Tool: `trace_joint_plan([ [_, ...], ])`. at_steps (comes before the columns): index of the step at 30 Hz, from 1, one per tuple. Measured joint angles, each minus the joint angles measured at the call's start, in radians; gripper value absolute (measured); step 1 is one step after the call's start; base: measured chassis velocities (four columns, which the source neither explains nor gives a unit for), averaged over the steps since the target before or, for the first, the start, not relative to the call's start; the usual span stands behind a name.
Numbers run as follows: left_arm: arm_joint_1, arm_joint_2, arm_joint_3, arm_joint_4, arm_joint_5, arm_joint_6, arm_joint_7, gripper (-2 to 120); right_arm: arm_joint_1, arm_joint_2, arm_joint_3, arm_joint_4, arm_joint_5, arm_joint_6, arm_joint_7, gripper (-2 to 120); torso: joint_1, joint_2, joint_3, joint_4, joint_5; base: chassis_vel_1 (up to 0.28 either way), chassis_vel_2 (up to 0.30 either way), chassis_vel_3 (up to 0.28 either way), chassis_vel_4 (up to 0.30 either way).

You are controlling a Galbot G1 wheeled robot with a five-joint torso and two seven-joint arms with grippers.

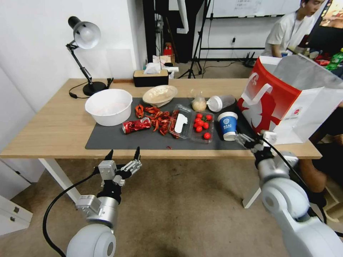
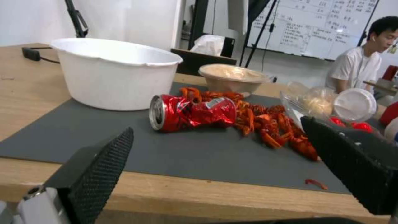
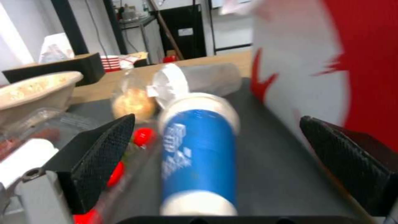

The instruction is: Pick up the trash from the table and place it into the takeout bag.

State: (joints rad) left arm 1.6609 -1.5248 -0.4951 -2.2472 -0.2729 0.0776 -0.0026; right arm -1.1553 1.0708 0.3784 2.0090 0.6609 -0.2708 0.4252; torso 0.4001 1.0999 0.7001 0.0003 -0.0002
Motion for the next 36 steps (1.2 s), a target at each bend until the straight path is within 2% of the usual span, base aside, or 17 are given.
trace_joint_plan([
  [3,0.002,-0.001,-0.001,0.0,0.001,-0.003,0.0,100,0.023,-0.003,-0.019,-0.014,0.014,-0.008,0.011,100,0.0,0.0,0.0,0.0,0.0,0.0,0.0,0.0,0.0],
  [5,0.009,-0.003,-0.007,-0.001,0.004,-0.018,0.0,100,0.112,-0.007,-0.094,-0.071,0.078,-0.074,0.072,100,0.0,0.0,0.0,-0.0001,0.0002,0.0,0.0,0.0,0.0],
  [19,0.012,-0.01,-0.009,-0.001,0.006,-0.035,0.0,100,0.169,0.003,-0.148,-0.139,0.106,-0.138,0.131,100,0.0,0.0,0.0,-0.0004,0.0001,0.0,0.0,0.0,0.0],
  [23,0.01,-0.011,-0.009,0.0,0.007,-0.04,0.0,100,0.178,0.002,-0.153,-0.156,0.112,-0.139,0.136,96,0.0,0.0,0.0,-0.0003,0.0002,0.0,0.0,0.0,0.0],
  [25,0.009,-0.012,-0.008,0.003,0.007,-0.045,0.0,100,0.18,0.002,-0.155,-0.164,0.115,-0.142,0.14,86,0.0,0.0,0.0,-0.0003,0.0001,0.0,0.0,0.0,0.0],
  [27,0.008,-0.012,-0.008,0.005,0.008,-0.048,0.0,100,0.18,0.003,-0.155,-0.166,0.115,-0.142,0.14,84,0.0,0.0,0.0,-0.0003,0.0002,0.0,0.0,0.0,0.0],
  [28,0.008,-0.012,-0.008,0.008,0.008,-0.05,0.0,100,0.179,0.003,-0.155,-0.166,0.116,-0.142,0.141,76,0.0,0.0,0.0,-0.0003,0.0001,0.0,0.0,0.0,0.0],
  [30,0.007,-0.011,-0.008,0.009,0.008,-0.051,0.0,100,0.178,0.003,-0.154,-0.165,0.117,-0.142,0.141,72,0.0,0.0,0.0,-0.0003,0.0002,0.0,0.0,0.0,0.0],
  [33,0.005,-0.011,-0.008,0.012,0.009,-0.053,0.0,100,0.172,0.003,-0.149,-0.161,0.119,-0.142,0.142,58,0.0,0.0,0.0,-0.0003,0.0001,0.0,0.0,0.0,0.0],
  [35,0.005,-0.011,-0.008,0.012,0.009,-0.053,0.0,100,0.171,0.003,-0.149,-0.16,0.119,-0.142,0.142,58,0.0,0.0,0.0,-0.0003,0.0002,0.0,0.0,0.0,0.0],
  [36,0.005,-0.011,-0.006,0.013,0.009,-0.053,0.0,100,0.168,0.004,-0.147,-0.158,0.12,-0.142,0.143,52,0.0,0.0,0.0,-0.0002,0.0001,0.0,0.0,0.0,0.0],
])
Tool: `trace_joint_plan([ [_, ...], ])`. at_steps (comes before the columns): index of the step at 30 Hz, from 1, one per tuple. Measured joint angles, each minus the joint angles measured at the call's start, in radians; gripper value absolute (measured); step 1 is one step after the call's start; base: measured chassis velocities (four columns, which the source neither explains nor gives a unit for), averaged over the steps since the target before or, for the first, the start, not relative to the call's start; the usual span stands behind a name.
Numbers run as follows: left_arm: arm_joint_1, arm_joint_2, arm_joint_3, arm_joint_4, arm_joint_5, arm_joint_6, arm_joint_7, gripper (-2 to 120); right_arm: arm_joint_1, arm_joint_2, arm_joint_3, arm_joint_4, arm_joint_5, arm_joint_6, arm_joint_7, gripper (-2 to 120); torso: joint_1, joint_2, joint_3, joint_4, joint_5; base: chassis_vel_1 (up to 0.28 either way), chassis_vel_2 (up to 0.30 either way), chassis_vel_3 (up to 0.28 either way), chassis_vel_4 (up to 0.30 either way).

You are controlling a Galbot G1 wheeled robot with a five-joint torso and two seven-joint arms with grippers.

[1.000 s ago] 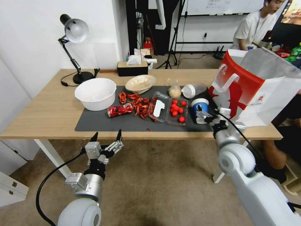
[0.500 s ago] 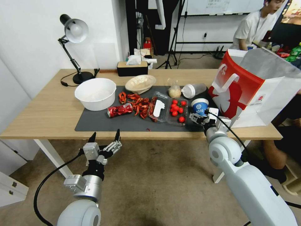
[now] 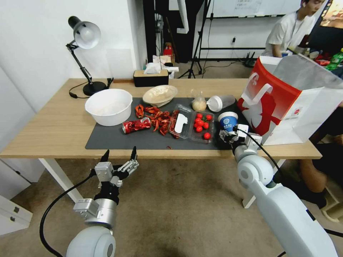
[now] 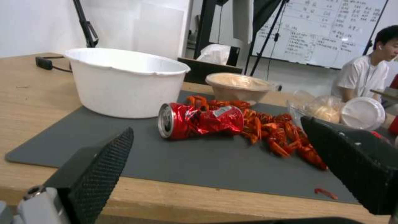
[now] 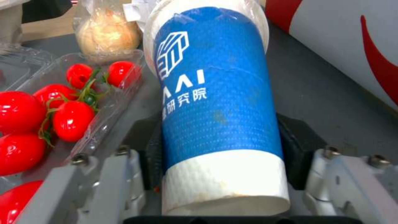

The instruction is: Pick up the trash from the table and place it into the takeout bag.

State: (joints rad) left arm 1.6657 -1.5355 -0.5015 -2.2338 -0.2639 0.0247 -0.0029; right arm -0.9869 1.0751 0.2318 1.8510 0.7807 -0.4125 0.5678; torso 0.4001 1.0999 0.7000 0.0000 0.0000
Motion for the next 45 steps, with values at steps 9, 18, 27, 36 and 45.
trace_joint_plan([
  [9,0.0,0.004,0.002,0.008,0.002,-0.006,0.0,100,-0.017,-0.001,0.029,0.037,0.008,0.0,0.003,30,0.0,0.0,0.0,0.0,0.0,0.0,0.0,0.0,0.0],
  [18,-0.001,0.004,0.006,0.01,0.004,-0.008,0.0,100,-0.047,-0.031,0.078,0.148,0.08,0.068,-0.074,18,0.0,0.0,0.0,0.0,0.0001,0.0,0.0,0.0,0.0],
  [27,0.003,-0.003,0.012,0.015,0.019,-0.016,0.002,100,-0.042,-0.133,0.213,0.298,0.206,0.194,-0.211,17,0.0,0.0,0.0,0.0,0.0,0.0,0.0,0.0,0.0],
  [36,0.012,-0.019,0.023,0.015,0.037,-0.022,0.009,100,0.095,-0.266,0.304,0.29,0.317,0.224,-0.155,16,0.0,0.0,0.0,0.0,0.0003,0.0,0.0,0.0,0.0],
  [45,0.018,-0.019,0.023,0.013,0.039,-0.03,0.011,100,0.234,-0.315,0.306,0.159,0.316,0.177,-0.015,15,0.0,0.0,0.0,-0.0001,0.0003,0.0,0.0,0.0,0.0],
])
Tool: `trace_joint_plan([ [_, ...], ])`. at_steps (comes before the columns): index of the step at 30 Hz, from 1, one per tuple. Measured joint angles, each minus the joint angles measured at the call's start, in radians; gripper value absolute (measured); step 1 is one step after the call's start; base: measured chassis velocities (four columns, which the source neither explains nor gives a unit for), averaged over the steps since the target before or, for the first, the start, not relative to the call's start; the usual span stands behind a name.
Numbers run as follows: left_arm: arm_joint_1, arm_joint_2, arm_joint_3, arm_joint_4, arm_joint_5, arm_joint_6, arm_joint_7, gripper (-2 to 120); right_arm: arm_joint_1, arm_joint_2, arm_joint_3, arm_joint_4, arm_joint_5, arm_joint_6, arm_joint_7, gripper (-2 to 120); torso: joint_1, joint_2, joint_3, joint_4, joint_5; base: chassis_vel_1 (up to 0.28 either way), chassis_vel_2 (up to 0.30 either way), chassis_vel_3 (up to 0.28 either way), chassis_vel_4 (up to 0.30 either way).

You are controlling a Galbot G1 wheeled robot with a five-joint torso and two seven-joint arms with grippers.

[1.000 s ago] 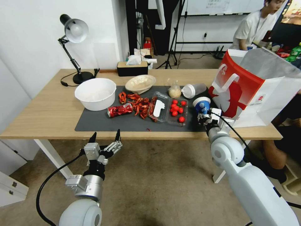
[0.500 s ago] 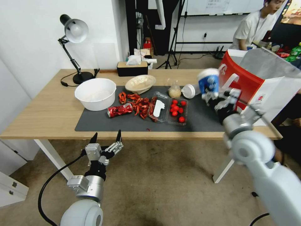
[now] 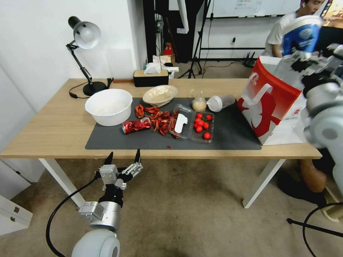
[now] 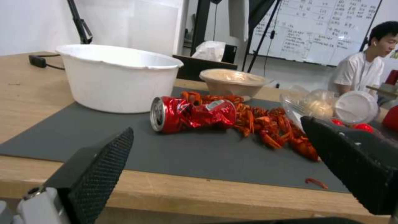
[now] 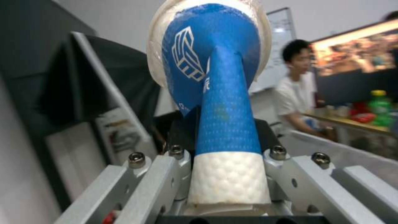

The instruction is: Pick up the trash from the table and place it into the takeout bag.

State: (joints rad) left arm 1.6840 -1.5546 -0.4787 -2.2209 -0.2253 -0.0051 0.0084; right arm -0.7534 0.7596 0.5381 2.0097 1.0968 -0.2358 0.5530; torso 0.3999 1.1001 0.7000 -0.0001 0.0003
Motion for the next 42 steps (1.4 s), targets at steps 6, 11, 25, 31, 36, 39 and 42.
trace_joint_plan([
  [6,-0.001,0.006,-0.004,-0.001,-0.001,-0.002,0.0,100,0.071,0.0,-0.036,-0.102,-0.003,-0.097,0.113,15,0.0,0.0,0.0,0.0001,-0.0003,0.0,0.0,0.0,0.0],
  [11,-0.001,0.01,-0.004,-0.001,-0.003,-0.003,0.0,100,0.076,0.02,-0.053,-0.149,-0.006,-0.184,0.175,15,0.0,0.0,0.0,0.0001,-0.0002,0.0,0.0,0.0,0.0],
  [25,0.004,0.014,-0.005,-0.002,-0.005,-0.014,0.003,100,0.072,0.013,-0.053,-0.16,-0.006,-0.23,0.196,61,0.0,0.0,0.0,0.0001,-0.0003,0.0,0.0,0.0,0.0],
  [31,0.007,0.015,-0.005,-0.004,-0.005,-0.016,0.003,100,0.072,0.002,-0.042,-0.147,0.006,-0.208,0.184,78,0.0,0.0,0.0,0.0,-0.0002,0.0,0.0,0.0,0.0],
  [36,0.01,0.014,-0.005,-0.007,-0.005,-0.022,0.004,100,0.058,-0.021,-0.013,-0.075,0.056,-0.088,0.098,90,0.0,0.0,0.0,0.0001,-0.0006,0.0,0.0,0.0,0.0],
  [39,0.012,0.012,-0.004,-0.007,-0.005,-0.024,0.005,100,0.018,-0.044,0.008,-0.025,0.061,0.021,0.0,95,0.0,0.0,0.0,0.0001,-0.0005,0.0,0.0,0.0,0.0],
  [42,0.012,0.011,-0.003,-0.007,-0.005,-0.025,0.005,100,-0.035,-0.059,0.031,0.014,0.061,0.102,-0.084,96,0.0,0.0,0.0,0.0001,-0.0004,0.0,0.0,0.0,0.0],
])
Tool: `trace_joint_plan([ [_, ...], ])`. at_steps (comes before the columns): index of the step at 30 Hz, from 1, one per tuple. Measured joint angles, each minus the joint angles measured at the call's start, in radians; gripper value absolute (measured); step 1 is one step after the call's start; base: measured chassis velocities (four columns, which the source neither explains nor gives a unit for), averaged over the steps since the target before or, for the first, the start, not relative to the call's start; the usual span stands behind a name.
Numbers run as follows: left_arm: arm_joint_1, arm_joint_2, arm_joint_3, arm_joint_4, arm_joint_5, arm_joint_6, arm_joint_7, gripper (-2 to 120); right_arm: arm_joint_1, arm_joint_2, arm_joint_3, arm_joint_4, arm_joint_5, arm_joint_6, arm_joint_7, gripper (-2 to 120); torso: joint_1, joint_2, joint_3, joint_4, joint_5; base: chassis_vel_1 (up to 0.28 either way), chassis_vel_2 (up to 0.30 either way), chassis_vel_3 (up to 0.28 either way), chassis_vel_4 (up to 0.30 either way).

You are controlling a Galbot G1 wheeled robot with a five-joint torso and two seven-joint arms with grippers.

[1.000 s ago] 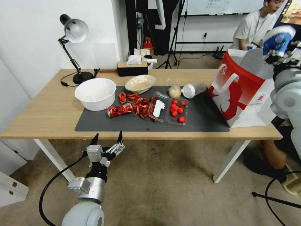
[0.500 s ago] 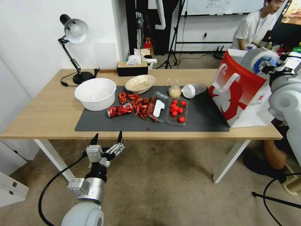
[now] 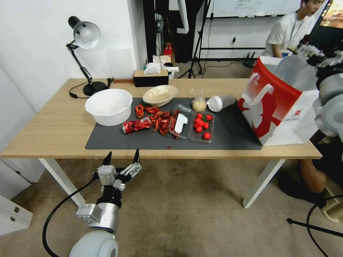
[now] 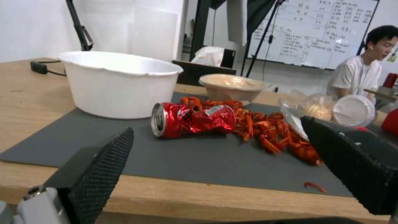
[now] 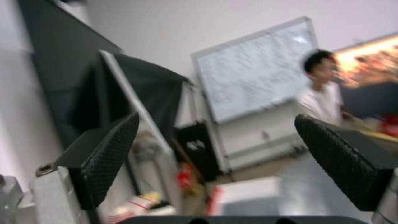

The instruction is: Pick up the trash from the table and place it into the takeout bag.

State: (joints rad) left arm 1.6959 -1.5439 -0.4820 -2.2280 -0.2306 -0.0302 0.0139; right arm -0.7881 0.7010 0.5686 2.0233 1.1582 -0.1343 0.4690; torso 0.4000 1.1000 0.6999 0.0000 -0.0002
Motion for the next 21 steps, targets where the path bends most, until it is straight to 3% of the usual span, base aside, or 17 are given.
trace_joint_plan([
  [5,-0.001,0.001,0.0,0.0,-0.001,-0.001,0.0,100,-0.191,-0.018,0.064,0.085,-0.039,0.159,-0.239,100,0.0,0.0,0.0,0.0,0.0002,0.0,0.0,0.0,0.0],
  [9,-0.006,0.005,-0.002,0.0,-0.005,-0.001,0.0,100,-0.343,-0.002,0.121,0.166,-0.131,0.187,-0.326,100,0.0,0.0,0.0,-0.0001,0.0,0.0,0.0,0.0,0.0],
  [21,-0.001,-0.005,-0.014,-0.002,-0.005,-0.013,-0.004,100,-0.588,0.134,0.117,0.298,-0.416,0.254,-0.355,100,0.0,0.0,0.0,-0.0001,0.0002,0.0,0.0,0.0,0.0],
])
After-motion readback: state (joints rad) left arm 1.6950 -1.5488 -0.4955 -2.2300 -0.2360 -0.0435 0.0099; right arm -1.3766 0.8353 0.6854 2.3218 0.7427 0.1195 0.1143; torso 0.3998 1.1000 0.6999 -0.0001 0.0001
